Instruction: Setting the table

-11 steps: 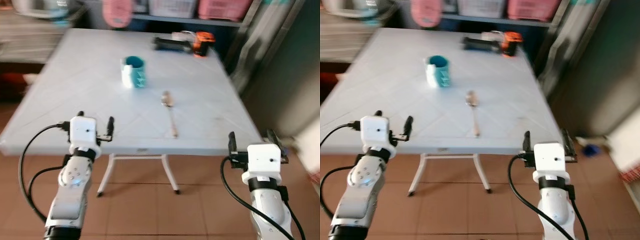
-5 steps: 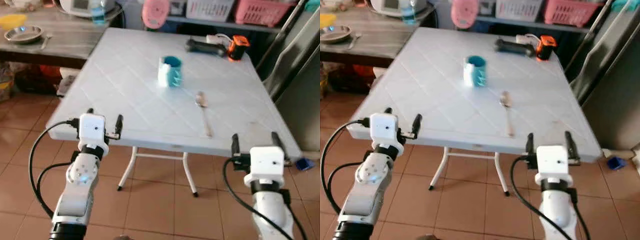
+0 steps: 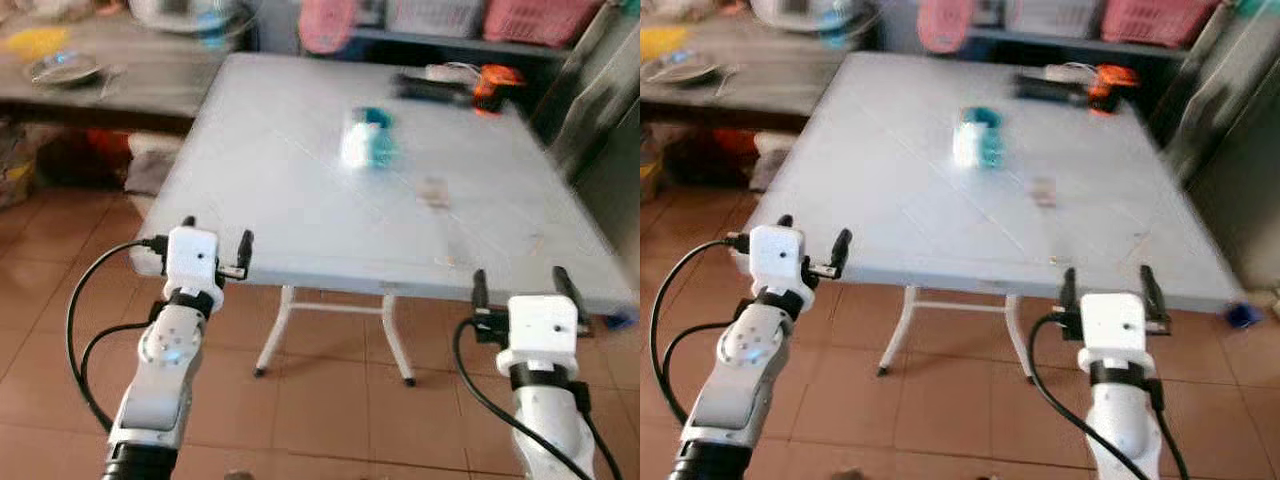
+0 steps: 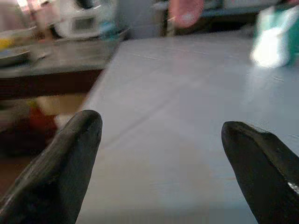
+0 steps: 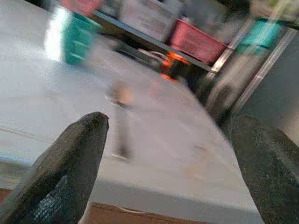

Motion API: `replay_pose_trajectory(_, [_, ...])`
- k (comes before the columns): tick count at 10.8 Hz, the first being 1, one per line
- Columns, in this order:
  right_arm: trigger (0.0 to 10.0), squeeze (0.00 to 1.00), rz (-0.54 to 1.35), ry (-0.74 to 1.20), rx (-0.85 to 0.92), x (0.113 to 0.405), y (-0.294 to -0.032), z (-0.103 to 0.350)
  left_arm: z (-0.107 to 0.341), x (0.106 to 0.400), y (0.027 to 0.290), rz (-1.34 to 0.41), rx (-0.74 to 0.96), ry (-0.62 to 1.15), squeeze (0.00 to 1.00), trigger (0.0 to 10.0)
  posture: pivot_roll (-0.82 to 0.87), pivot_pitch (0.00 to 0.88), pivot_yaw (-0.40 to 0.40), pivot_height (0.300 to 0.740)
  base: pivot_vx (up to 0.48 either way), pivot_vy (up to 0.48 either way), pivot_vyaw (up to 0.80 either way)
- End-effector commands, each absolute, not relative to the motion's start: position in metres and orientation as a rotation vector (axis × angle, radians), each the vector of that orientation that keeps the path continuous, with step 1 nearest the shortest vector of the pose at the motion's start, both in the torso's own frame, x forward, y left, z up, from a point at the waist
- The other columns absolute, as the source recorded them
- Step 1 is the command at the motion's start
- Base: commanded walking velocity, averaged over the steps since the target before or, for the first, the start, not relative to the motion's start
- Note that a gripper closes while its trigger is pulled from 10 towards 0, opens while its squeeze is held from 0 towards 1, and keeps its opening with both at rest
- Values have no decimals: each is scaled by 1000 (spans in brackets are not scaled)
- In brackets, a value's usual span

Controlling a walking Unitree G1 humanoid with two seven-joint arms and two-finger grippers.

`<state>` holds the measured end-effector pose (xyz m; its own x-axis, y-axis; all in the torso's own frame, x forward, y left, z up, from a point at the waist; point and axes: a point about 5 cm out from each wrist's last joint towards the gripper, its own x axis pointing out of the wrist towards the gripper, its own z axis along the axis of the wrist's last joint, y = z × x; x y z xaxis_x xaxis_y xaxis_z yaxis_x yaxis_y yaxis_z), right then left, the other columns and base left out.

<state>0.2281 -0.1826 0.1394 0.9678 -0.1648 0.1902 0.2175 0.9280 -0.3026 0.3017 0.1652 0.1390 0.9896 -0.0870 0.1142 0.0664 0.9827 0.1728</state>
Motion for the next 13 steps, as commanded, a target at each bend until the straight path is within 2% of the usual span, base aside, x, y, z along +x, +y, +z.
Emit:
replay_pose_trajectory(1, [10000, 0, -206, -178, -328, 227, -185, 143, 141, 301, 162, -90, 161, -134, 0, 10000, 176, 134, -55, 740, 0, 0, 0])
replay_pose_trajectory(2, [10000, 0, -208, -173, -333, 227, -186, 143, 141, 301, 160, -95, 156, -136, 0, 10000, 175, 134, -59, 740, 0, 0, 0])
replay_pose_trajectory(4, [10000, 0, -197, -172, -338, 228, -186, 143, 140, 300, 157, -104, 145, -137, 0, 10000, 176, 133, -70, 740, 0, 0, -800])
replay_pose_trajectory(11, [10000, 0, -181, -183, -352, 230, -186, 146, 141, 297, 151, -149, 128, -150, 0, 10000, 170, 134, -80, 740, 0, 0, 0])
replay_pose_trajectory(13, [10000, 0, -179, -185, -356, 231, -185, 146, 142, 298, 150, -170, 122, -153, 0, 10000, 175, 133, -80, 740, 279, 0, 0])
